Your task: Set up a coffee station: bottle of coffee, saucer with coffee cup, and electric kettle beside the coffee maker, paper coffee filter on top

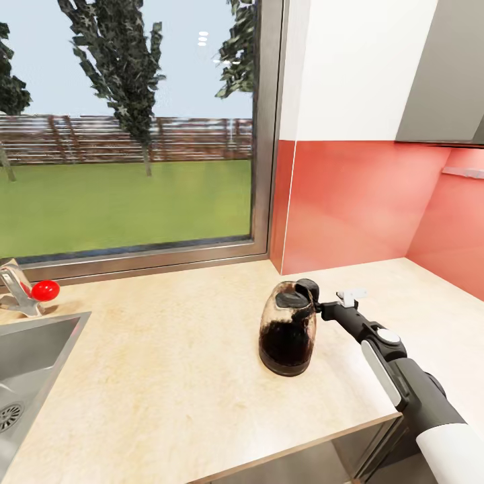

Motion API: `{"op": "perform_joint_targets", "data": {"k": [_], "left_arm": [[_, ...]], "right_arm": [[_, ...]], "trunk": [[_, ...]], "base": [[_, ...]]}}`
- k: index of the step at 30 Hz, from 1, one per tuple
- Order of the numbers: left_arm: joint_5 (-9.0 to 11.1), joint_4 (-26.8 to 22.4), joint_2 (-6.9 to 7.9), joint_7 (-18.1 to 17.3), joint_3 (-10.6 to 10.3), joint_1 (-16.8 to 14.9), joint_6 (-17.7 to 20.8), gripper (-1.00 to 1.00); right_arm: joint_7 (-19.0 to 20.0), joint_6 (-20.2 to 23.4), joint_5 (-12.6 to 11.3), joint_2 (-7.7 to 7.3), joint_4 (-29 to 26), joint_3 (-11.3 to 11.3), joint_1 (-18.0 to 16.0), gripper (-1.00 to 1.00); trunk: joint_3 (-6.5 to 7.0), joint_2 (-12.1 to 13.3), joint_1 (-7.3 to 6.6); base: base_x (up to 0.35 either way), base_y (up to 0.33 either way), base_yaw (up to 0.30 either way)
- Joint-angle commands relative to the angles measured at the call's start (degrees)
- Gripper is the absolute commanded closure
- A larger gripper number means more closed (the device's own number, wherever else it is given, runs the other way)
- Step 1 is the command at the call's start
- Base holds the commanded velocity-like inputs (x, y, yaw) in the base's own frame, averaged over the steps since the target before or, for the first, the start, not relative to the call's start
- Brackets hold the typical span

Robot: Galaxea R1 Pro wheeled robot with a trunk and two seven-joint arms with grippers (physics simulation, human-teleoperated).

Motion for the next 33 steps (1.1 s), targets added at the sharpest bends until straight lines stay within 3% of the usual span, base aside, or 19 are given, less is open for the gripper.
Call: {"op": "perform_joint_targets", "data": {"k": [1,4,6,22,23,33], "left_arm": [[-0.6,0.0,0.0,0.2,0.5,0.0,-0.1,-1.0],[-0.6,0.0,0.0,0.2,0.5,0.0,-0.1,-1.0],[-0.6,0.0,0.0,0.2,0.5,0.0,-0.1,-1.0],[-0.6,0.0,0.0,0.2,0.4,0.0,-0.1,-1.0],[-0.6,0.0,0.0,0.2,0.4,0.0,-0.1,-1.0],[-0.6,0.0,0.0,0.2,0.3,0.0,-0.1,-1.0]], "right_arm": [[0.1,0.3,-0.1,-0.02,0.0,0.1,0.0,-1.0],[0.6,0.1,3.5,0.15,0.1,0.1,0.0,-1.0],[3.8,0.0,5.1,0.23,0.1,0.0,0.0,-1.0],[5.4,-1.0,5.5,0.31,1.3,-0.2,0.0,-1.0],[5.3,-1.0,5.5,0.33,1.2,-0.2,0.0,1.0],[5.4,-1.0,5.5,0.31,1.1,-0.2,0.0,1.0]], "trunk": [[-0.06,-0.1,0.01],[-0.06,-0.1,0.01],[-0.06,-0.1,0.01],[-0.06,-0.1,0.01],[-0.06,-0.1,0.01],[-0.06,-0.1,0.01]], "base": [[0.0,0.0,0.0],[0.0,0.0,0.0],[0.0,0.0,0.0],[0.0,0.0,0.0],[0.0,0.0,0.0],[0.0,0.0,0.0]]}}
